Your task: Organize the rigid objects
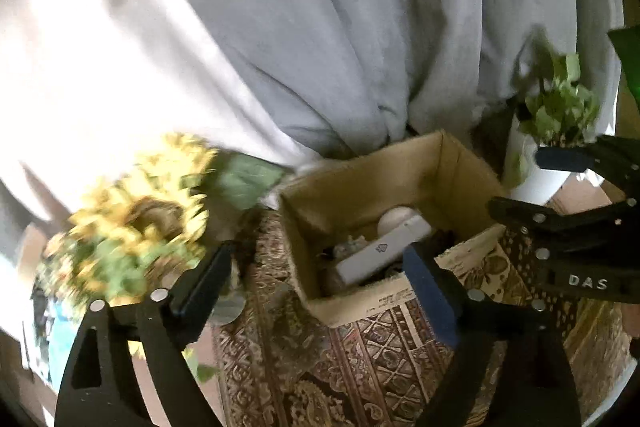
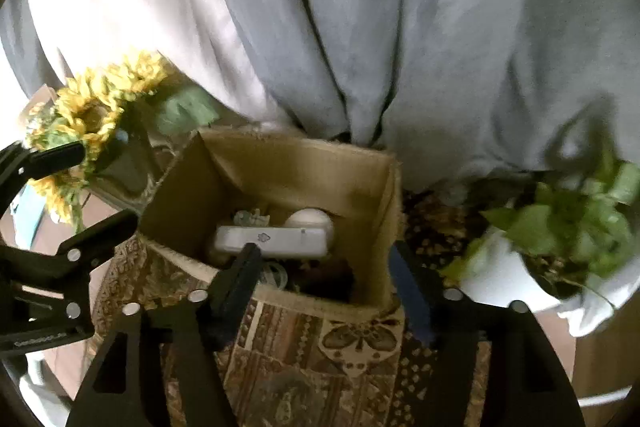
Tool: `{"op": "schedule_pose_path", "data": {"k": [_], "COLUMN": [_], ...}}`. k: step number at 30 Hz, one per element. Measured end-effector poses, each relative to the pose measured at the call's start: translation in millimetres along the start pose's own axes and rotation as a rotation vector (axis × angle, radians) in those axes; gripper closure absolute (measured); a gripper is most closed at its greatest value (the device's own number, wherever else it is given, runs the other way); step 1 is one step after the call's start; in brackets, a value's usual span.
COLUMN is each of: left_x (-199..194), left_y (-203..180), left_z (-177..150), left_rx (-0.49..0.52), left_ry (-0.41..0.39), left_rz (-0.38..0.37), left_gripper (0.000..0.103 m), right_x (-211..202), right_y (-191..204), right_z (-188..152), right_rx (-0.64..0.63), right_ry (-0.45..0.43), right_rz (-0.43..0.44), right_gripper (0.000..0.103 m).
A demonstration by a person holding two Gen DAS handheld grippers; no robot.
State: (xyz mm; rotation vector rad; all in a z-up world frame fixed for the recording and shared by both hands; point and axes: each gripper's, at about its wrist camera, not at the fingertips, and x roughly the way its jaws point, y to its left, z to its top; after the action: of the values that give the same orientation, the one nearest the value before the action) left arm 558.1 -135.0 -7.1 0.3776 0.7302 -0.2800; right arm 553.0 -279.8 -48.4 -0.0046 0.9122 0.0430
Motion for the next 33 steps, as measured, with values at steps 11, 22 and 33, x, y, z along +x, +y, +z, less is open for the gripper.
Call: {"op": "schedule_pose_path", "data": {"k": [11,22,33], "left_x": [-109.1,-194.5,-258.5], "left_y": [-17.7,-47.3,-47.8], "left_z": [-61.9,-122.8,-185.3], "left_rx": [-0.187,-0.270,-0.274], "left_ry": [-0.157,-0.247,-0.296], "left_rz": [0.251,0.263,0.220], "left_gripper": [0.000,0.000,0.000], "right_x": [-96.5,-167.1,-240.6], "right_y": [-4.2,-6.5,28.7], "right_z": [-55.5,-127.2,-192.0], "right_rx": [0.035,0.084,0.104], "right_ry": [-0.178,-0.267,-0.368], "right_rz": [-0.087,-0.051,-0.092], "right_gripper": [0.012,0.008,0.008]}}
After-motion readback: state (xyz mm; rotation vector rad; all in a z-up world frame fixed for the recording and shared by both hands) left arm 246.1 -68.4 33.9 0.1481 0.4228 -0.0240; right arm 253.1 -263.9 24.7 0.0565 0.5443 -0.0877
